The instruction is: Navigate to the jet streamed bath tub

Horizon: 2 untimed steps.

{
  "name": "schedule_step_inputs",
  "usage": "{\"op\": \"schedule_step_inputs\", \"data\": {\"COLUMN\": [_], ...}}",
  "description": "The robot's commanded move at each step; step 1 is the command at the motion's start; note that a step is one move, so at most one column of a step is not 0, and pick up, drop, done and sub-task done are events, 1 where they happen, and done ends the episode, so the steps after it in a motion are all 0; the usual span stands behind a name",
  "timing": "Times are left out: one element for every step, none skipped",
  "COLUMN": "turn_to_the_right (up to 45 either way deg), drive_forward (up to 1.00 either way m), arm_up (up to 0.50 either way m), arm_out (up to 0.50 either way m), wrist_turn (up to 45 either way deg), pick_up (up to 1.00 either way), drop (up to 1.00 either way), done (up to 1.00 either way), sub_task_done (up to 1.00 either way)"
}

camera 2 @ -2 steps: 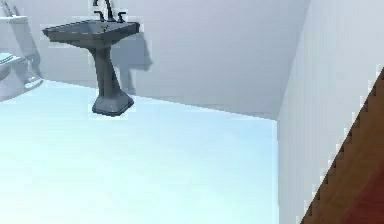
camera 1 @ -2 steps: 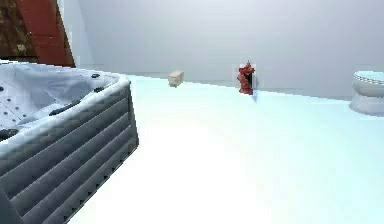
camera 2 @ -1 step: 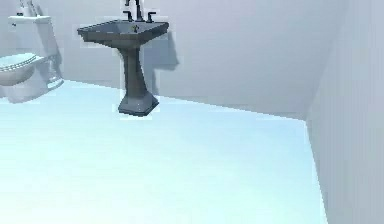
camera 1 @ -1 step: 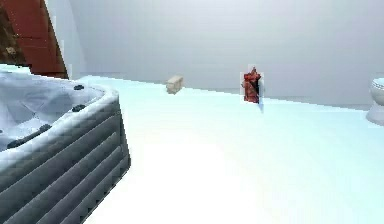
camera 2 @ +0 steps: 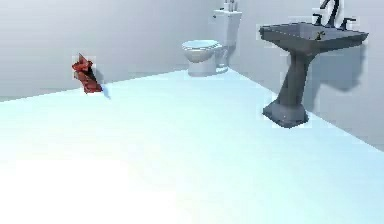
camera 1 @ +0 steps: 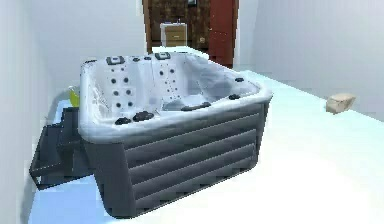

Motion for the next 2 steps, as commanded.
{"op": "schedule_step_inputs", "data": {"turn_to_the_right": [-24.0, 0.0], "drive_forward": [0.0, 0.45], "arm_up": [0.0, 0.0], "arm_out": [0.0, 0.0], "wrist_turn": [0.0, 0.0], "pick_up": [0.0, 0.0], "drop": [0.0, 0.0], "done": [0.0, 0.0], "sub_task_done": [0.0, 0.0]}}
